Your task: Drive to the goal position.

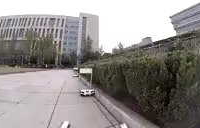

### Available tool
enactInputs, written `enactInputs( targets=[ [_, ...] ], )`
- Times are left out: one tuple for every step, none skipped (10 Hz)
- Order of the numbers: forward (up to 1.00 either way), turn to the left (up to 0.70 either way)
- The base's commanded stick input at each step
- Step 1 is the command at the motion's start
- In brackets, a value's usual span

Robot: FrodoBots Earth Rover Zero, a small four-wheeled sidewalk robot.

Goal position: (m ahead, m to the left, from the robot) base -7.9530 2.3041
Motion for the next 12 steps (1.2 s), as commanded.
enactInputs(
  targets=[
    [0.02,0.0],
    [0.01,0.0],
    [0.03,0.0],
    [0.0,0.0],
    [0.03,0.0],
    [0.0,0.0],
    [0.03,0.0],
    [0.04,0.0],
    [0.0,0.0],
    [0.02,0.0],
    [0.04,0.0],
    [0.0,0.0]
  ],
)
